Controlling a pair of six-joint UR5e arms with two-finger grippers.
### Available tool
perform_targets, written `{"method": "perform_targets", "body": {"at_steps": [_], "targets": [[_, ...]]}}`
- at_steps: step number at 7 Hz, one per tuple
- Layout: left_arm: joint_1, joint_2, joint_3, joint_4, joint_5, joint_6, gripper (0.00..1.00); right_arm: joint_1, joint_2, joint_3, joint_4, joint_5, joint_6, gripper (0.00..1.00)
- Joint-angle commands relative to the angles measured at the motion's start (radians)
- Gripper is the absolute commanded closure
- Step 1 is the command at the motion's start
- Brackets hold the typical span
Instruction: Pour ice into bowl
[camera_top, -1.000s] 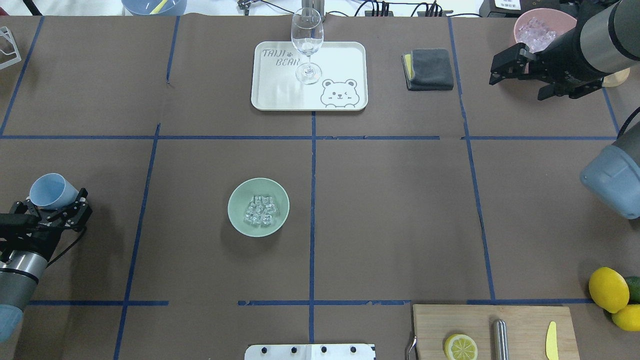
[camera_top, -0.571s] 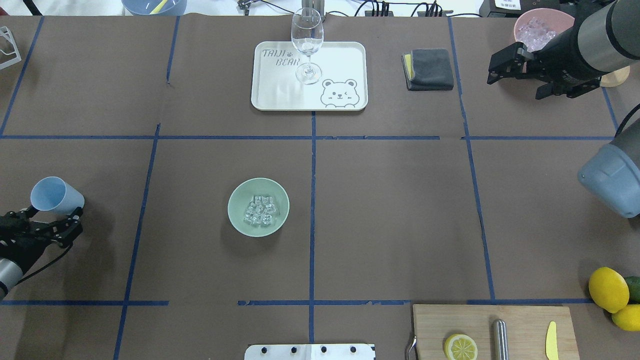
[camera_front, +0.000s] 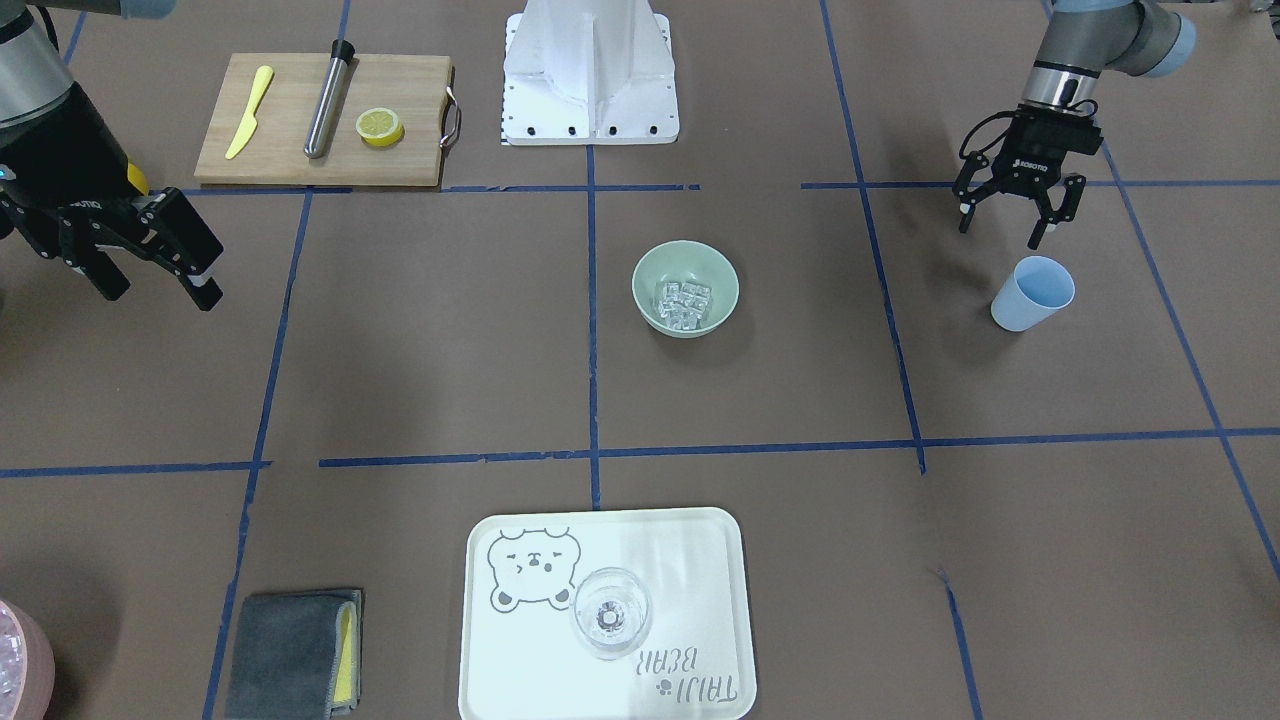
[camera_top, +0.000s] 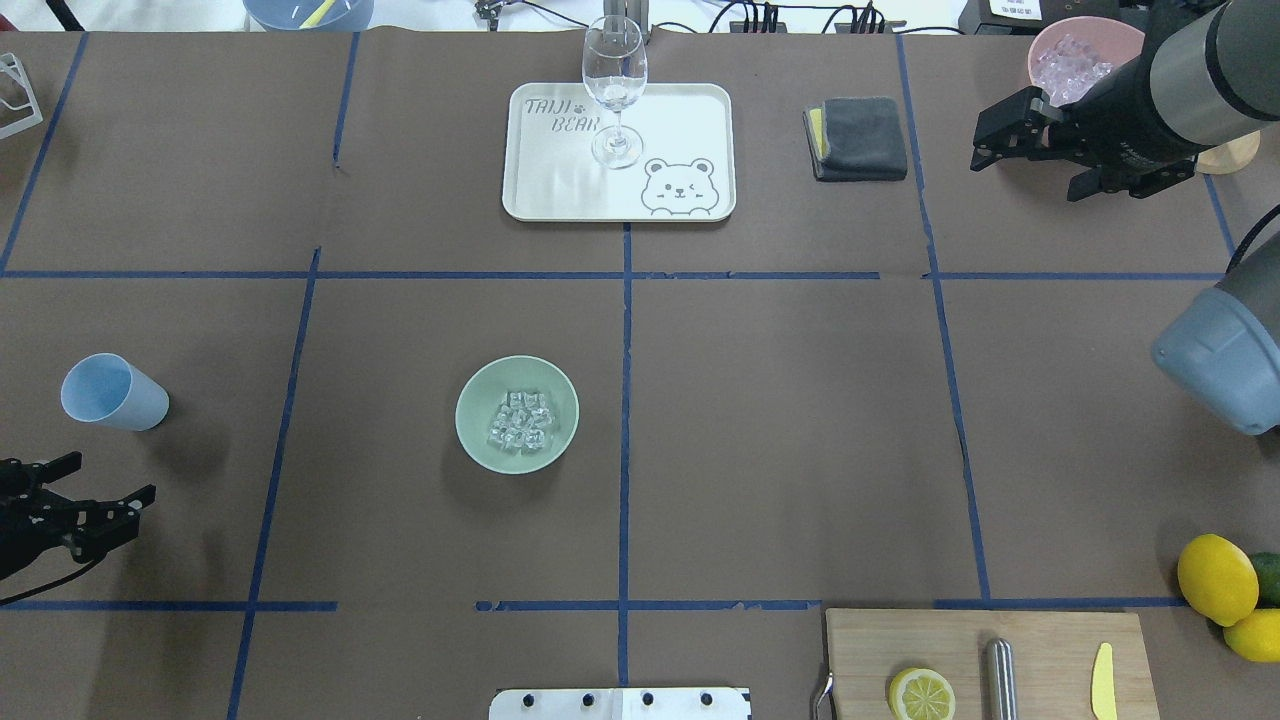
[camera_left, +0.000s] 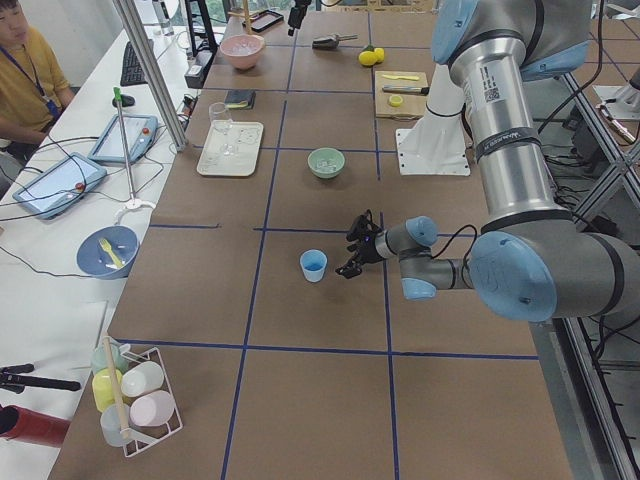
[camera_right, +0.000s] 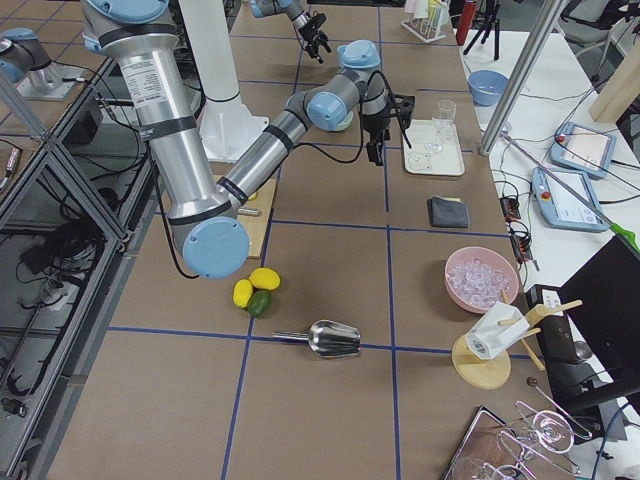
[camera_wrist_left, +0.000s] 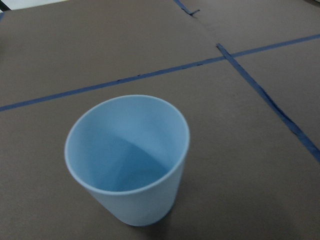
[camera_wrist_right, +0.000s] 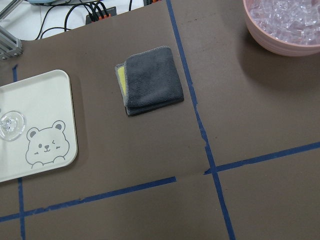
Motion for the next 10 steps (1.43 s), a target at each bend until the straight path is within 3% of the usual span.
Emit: {"method": "perform_targets", "body": {"at_steps": [1,3,5,6,9,10], "targets": [[-0.038,0.084,-0.037,0.001,-0.2,0.167,0.0,-0.004,0.001,0.001,0.002,0.027,0.0,0.0],[-0.322,0.083,-0.015,0.004,-0.539,0.471,0.0,-0.072,0.05,-0.027,0.0,0.044,0.023,0.0],[-0.574,-0.001,0.017,0.077,-0.746,0.522,0.0,-0.167,0.104,-0.035,0.002,0.023,0.131,0.0],[-0.733,-0.076,0.012,0.177,-0.869,0.522,0.0,-0.2,0.145,-0.076,0.005,0.018,0.141,0.0],[-0.871,-0.138,0.008,0.305,-0.933,0.523,0.0,-0.327,0.272,-0.185,0.008,-0.036,0.267,0.0],[-0.981,-0.199,0.006,0.393,-1.015,0.523,0.0,-0.391,0.296,-0.242,0.065,-0.075,0.297,0.0]]}}
